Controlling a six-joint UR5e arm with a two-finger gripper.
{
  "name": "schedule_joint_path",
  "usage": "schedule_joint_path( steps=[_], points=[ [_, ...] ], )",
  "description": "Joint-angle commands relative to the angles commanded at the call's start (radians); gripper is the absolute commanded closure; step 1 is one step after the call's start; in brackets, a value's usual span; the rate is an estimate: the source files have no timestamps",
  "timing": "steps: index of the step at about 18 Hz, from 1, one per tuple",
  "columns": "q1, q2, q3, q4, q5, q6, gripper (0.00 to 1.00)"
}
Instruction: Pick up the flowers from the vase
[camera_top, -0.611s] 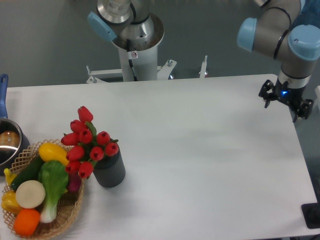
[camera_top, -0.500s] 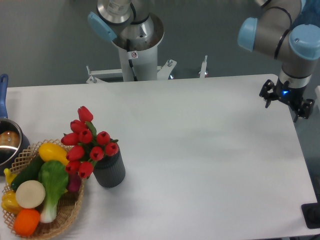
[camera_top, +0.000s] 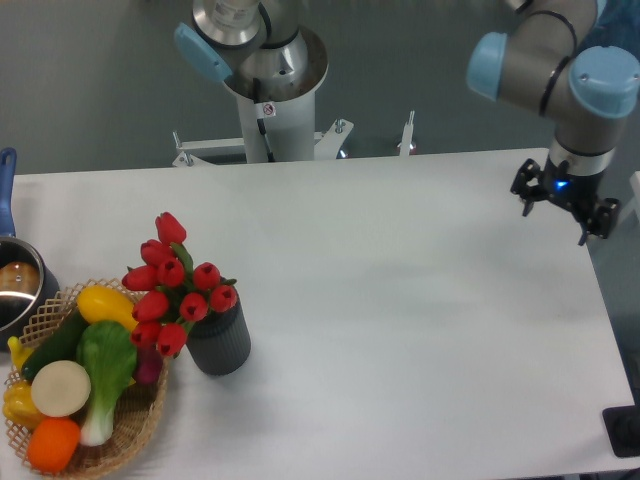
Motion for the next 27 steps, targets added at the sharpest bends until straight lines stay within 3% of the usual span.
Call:
schedule_joint_path(
  steps=[4,7,11,16,23,27],
  points=[
    [-0.032,0.123,-0.177,0.048,-0.179,-0.005,0.0],
    [-0.022,0.196,-0.259,0.06,-0.392,-0.012,0.0],
    [-0.019,0.272,-0.322,0.058,-0.491,-0.078,0.0],
    [-0.051,0.272,-0.327,0.06,-0.791,-0.195,0.0],
    [-0.1,0.264,-0.309,0.084,-0.879,-0.227,0.0],
    [-0.161,0.217,-0.229,0.089,-0.924,-0.286,0.0]
  ],
)
